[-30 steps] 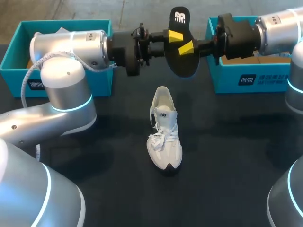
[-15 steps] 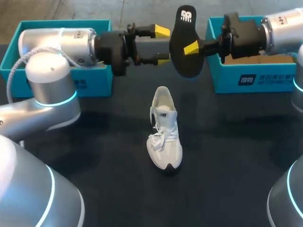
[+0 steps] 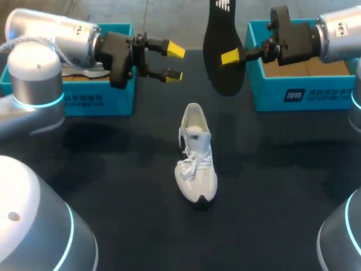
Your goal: Take the shoe out of the shoebox, open the shoe tongue, remove and reinsert the insole, then place the shoe into the shoebox
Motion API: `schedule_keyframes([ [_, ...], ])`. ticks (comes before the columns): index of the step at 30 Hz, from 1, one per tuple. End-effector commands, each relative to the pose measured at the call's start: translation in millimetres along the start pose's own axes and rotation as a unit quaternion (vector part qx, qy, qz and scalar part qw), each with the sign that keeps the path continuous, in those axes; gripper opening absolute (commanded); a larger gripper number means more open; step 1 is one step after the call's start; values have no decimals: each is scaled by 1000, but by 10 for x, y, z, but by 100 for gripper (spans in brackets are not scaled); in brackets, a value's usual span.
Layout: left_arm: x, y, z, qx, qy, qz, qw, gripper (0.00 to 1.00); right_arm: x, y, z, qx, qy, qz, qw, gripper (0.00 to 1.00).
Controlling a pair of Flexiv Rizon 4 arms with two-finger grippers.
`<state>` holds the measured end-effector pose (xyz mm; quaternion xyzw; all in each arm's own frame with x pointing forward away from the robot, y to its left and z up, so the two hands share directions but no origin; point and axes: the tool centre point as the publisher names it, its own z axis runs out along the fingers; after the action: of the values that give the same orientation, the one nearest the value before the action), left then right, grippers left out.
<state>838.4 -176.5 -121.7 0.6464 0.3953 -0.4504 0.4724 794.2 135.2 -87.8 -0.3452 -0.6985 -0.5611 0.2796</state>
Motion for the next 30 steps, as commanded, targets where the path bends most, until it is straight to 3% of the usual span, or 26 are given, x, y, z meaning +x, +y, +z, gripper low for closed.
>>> schedule_keyframes([
  [1,53,9,-129,42,22,6,999,100,3,24,26,0,0,-19,1000,0],
  [8,175,-28,-242,77,62,17,995,100,11,57,56,-4,-1,-68,998,0],
  [13,232,-17,-293,75,90,13,993,100,15,60,68,-6,5,-74,997,0],
  [30,232,-17,-293,75,90,13,993,100,15,60,68,-6,5,-74,997,0],
])
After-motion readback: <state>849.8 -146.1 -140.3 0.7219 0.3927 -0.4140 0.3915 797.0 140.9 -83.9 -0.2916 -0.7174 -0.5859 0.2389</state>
